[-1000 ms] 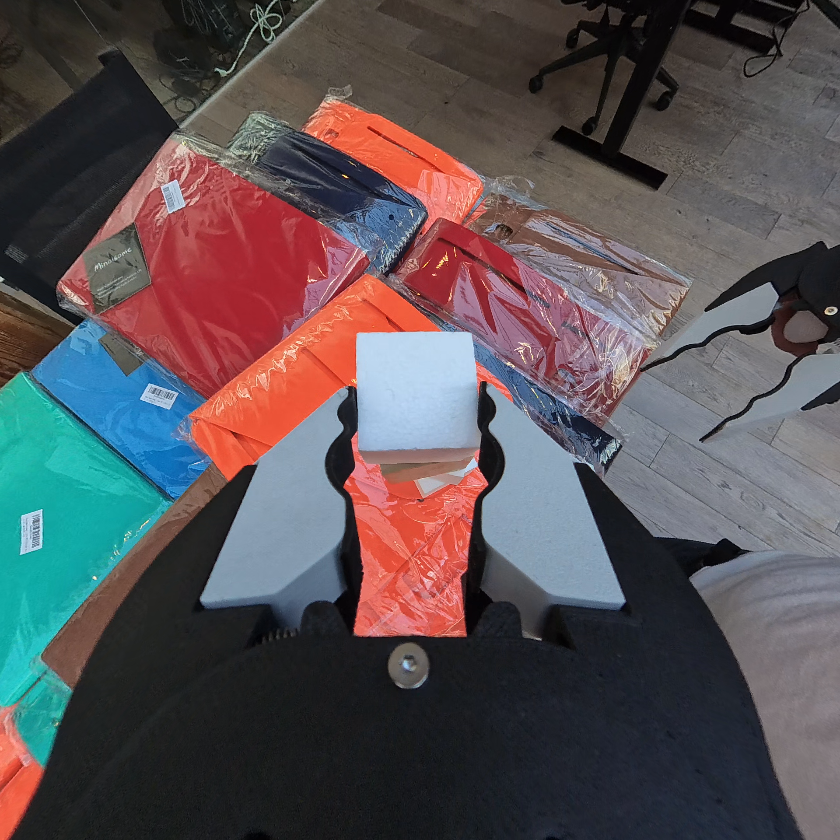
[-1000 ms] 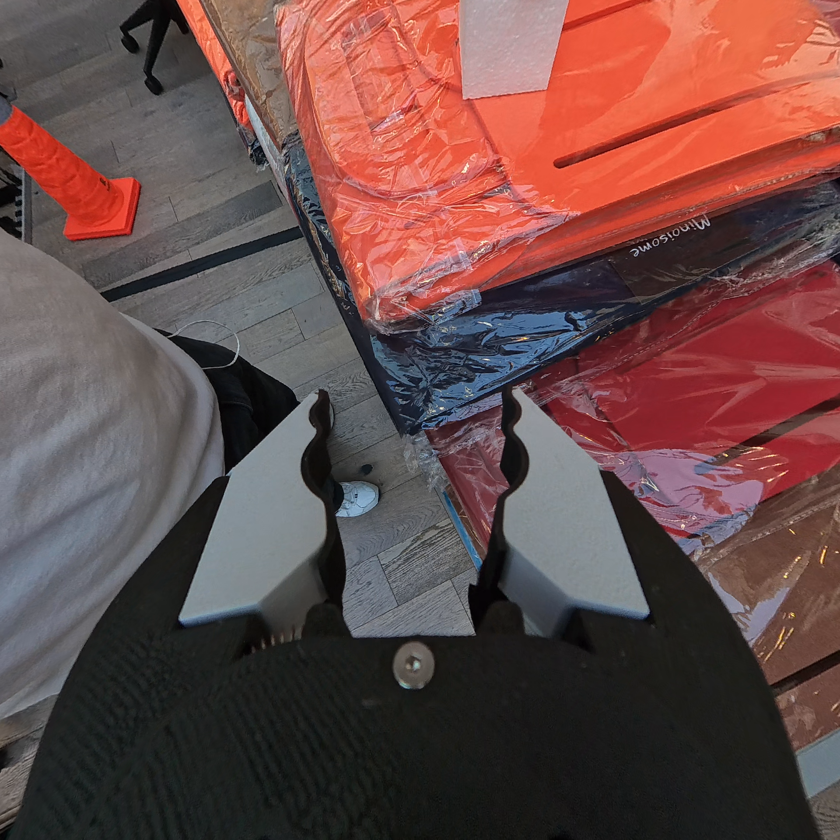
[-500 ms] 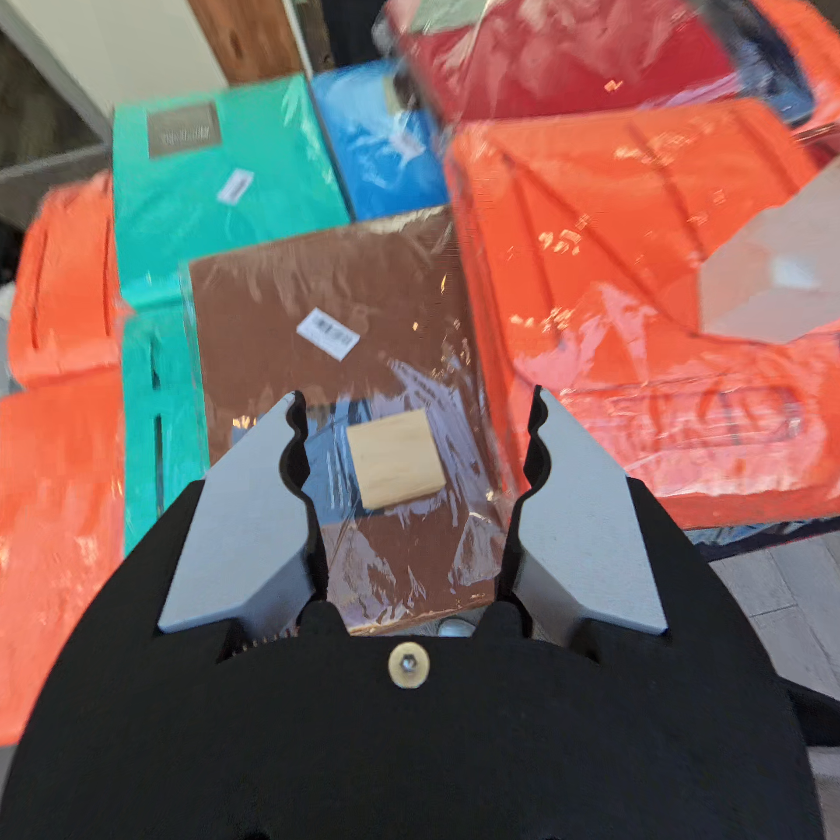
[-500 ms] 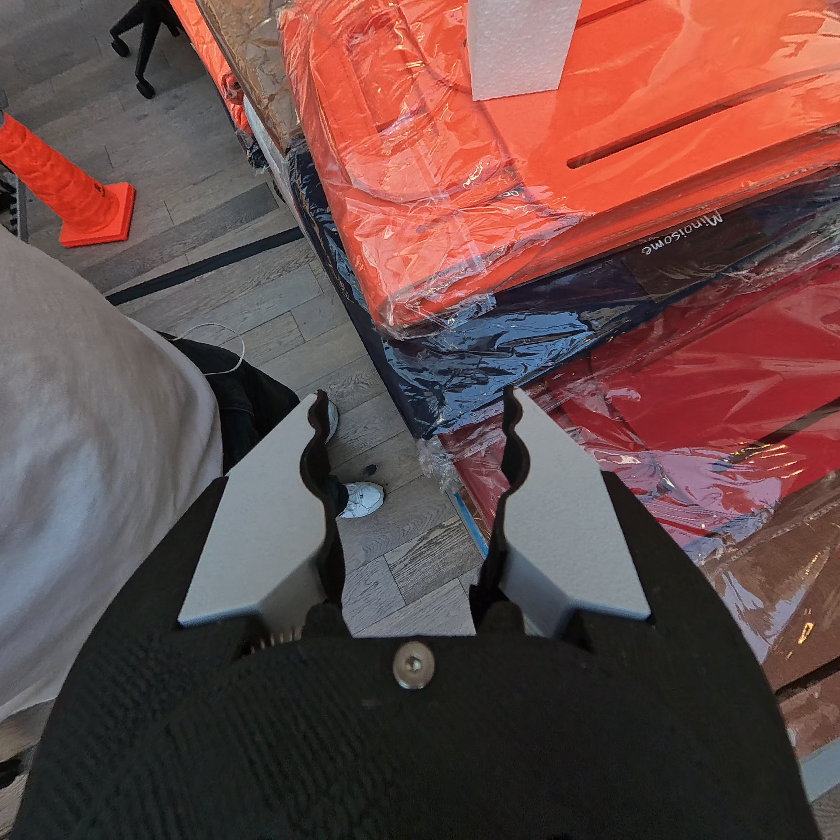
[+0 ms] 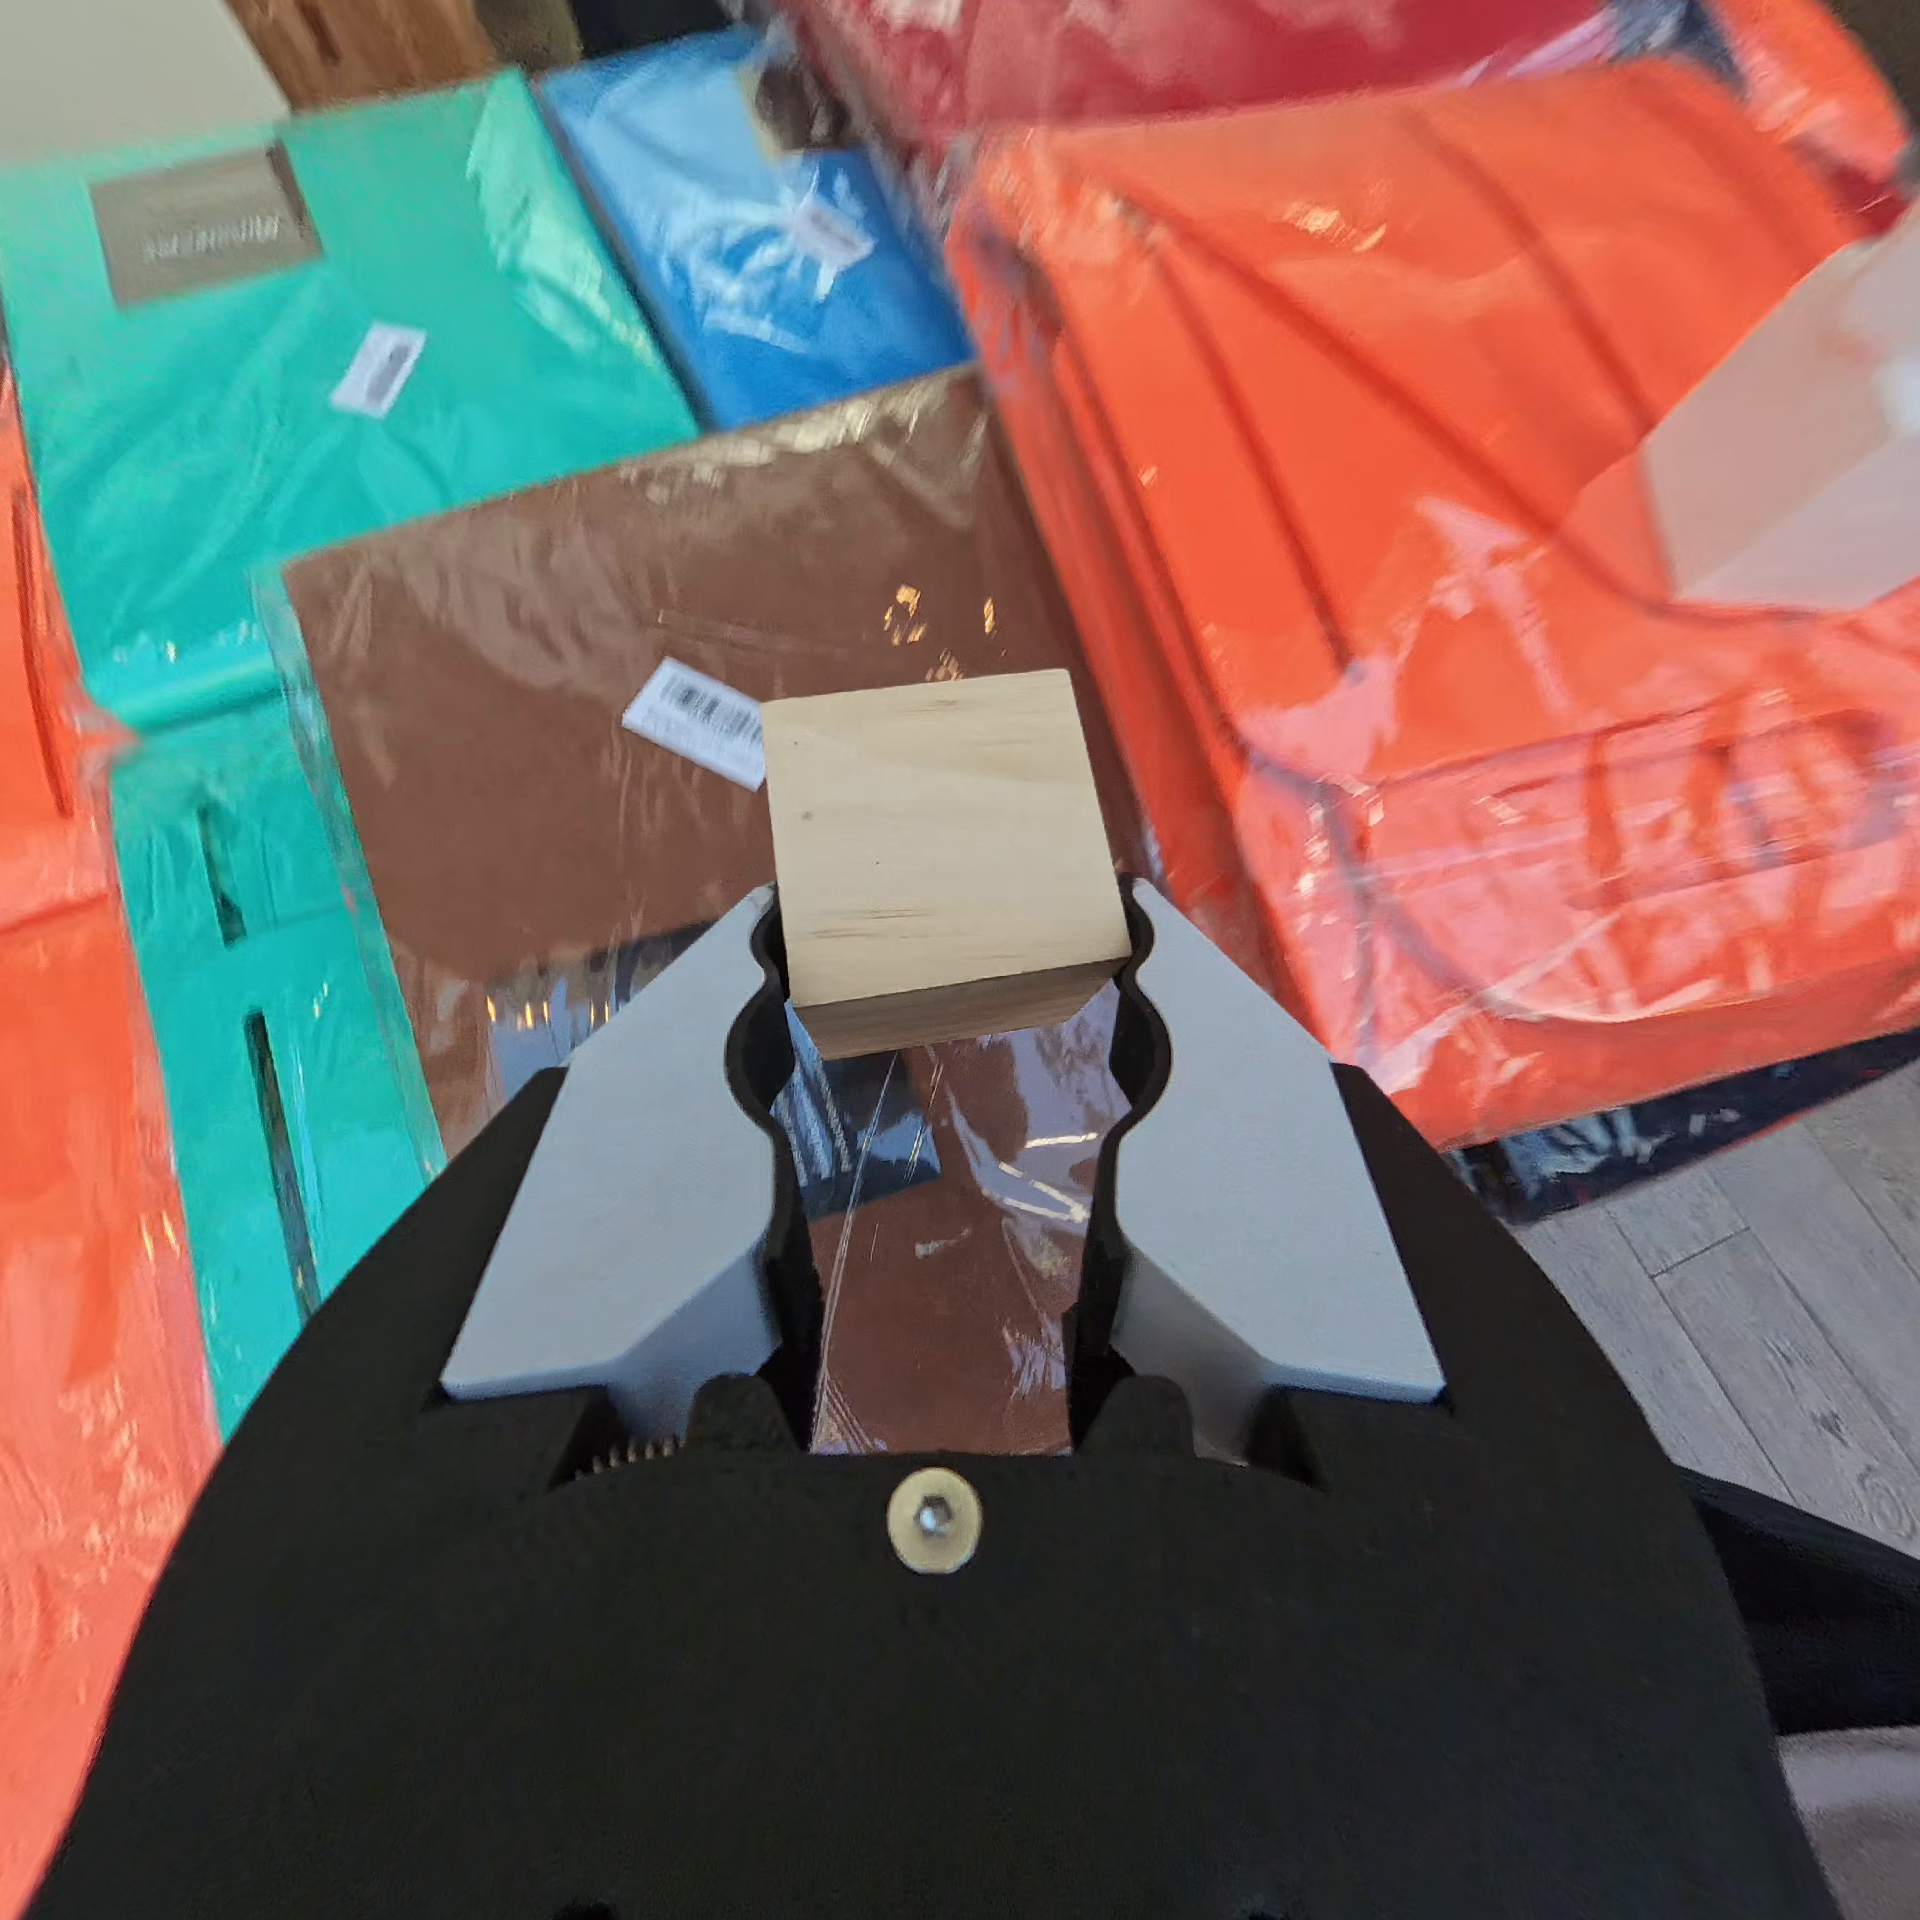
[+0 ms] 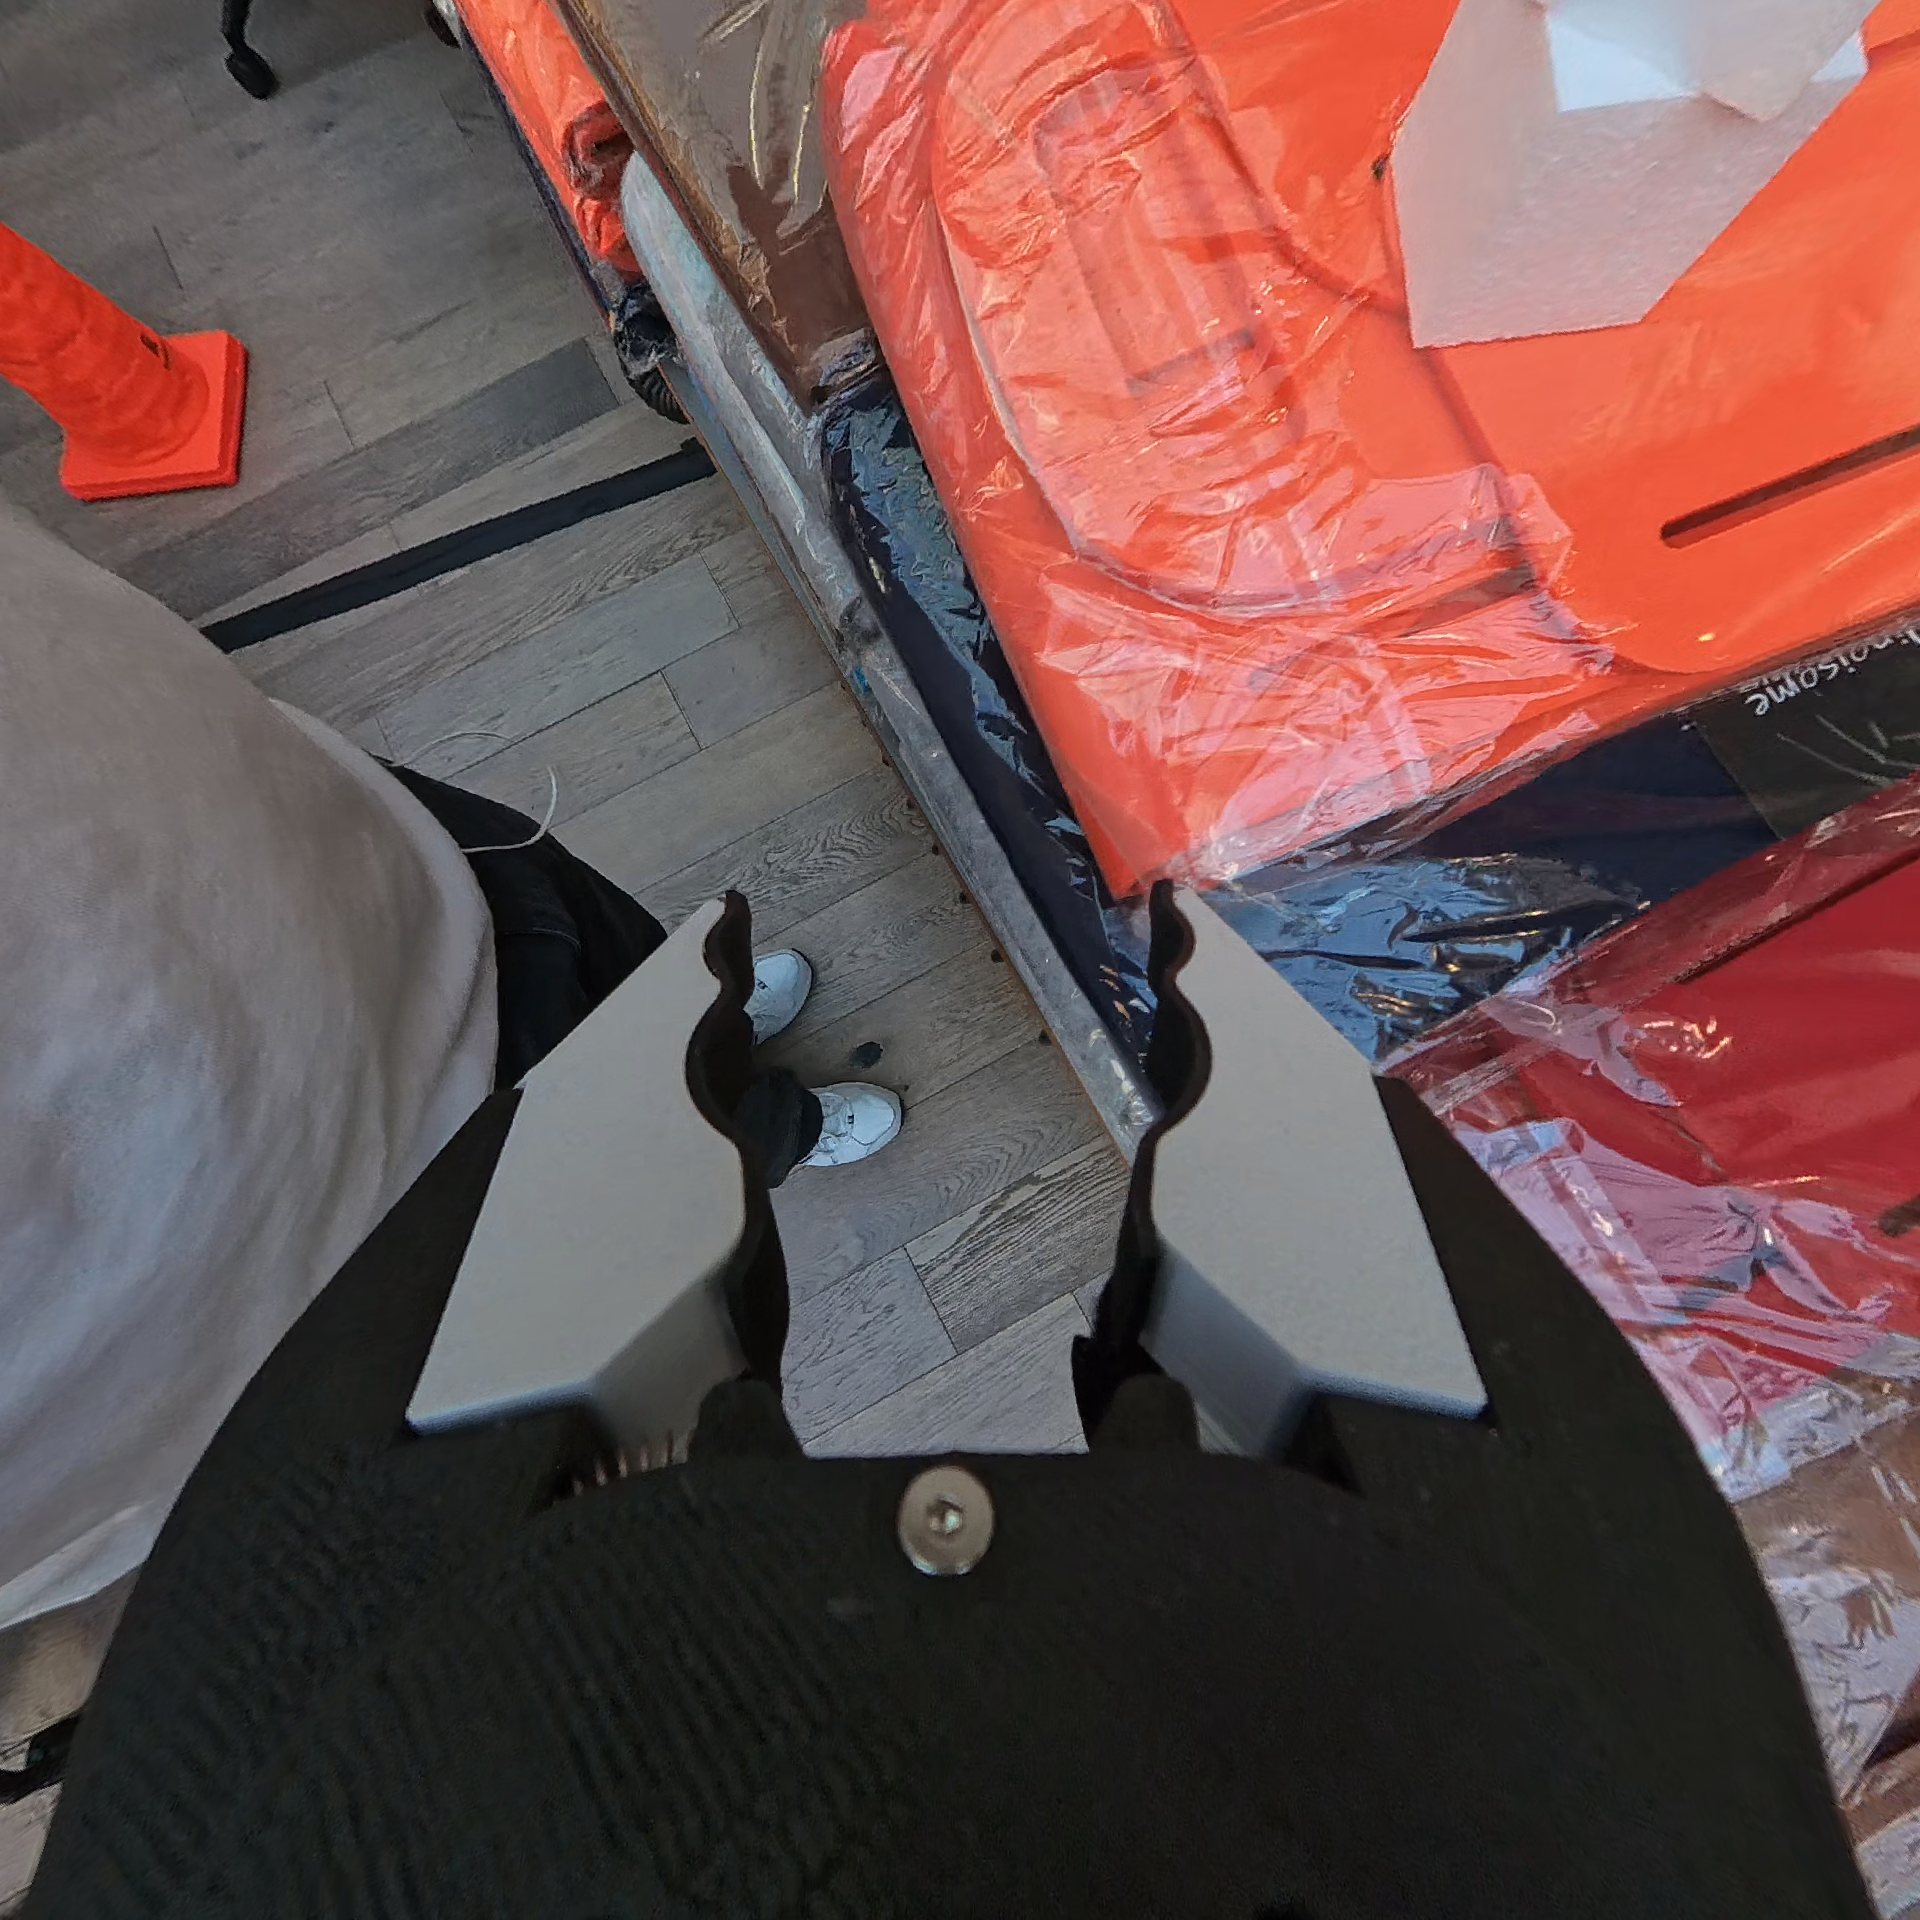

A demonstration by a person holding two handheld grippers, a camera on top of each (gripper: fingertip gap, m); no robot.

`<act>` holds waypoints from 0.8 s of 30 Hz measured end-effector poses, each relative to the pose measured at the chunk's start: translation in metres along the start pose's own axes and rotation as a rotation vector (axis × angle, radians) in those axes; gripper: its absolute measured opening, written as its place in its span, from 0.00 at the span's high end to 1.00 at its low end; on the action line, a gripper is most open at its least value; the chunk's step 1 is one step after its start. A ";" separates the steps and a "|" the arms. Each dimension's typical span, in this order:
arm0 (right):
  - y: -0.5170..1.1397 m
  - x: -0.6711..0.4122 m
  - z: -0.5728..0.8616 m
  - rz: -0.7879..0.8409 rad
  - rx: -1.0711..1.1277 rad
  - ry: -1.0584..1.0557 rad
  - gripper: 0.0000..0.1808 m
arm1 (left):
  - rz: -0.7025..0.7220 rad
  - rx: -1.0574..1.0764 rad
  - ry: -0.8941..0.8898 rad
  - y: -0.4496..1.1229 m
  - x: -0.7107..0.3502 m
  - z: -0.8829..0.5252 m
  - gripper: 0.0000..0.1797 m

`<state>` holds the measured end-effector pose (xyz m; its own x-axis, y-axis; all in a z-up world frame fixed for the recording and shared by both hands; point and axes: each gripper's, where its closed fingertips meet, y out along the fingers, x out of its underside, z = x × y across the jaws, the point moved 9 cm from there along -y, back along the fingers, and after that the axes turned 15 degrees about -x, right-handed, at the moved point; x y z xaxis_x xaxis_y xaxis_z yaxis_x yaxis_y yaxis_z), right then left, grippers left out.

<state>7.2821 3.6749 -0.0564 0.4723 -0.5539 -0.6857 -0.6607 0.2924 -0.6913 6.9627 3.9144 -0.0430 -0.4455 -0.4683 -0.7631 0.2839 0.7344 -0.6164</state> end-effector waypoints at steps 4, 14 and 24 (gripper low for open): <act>0.006 0.014 -0.019 0.028 0.061 0.085 0.58 | 0.231 0.181 0.087 -0.048 -0.083 0.017 0.67; 0.007 0.035 -0.050 0.158 0.139 0.167 0.58 | 0.300 0.537 0.378 -0.086 -0.235 0.122 0.66; -0.017 0.055 -0.054 0.163 0.163 0.197 0.58 | 0.190 0.521 0.449 -0.077 -0.237 0.142 0.66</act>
<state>7.2877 3.5968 -0.0703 0.2351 -0.6249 -0.7444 -0.6090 0.5022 -0.6139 7.1665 3.8994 0.1573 -0.6226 -0.0259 -0.7821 0.7102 0.4009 -0.5787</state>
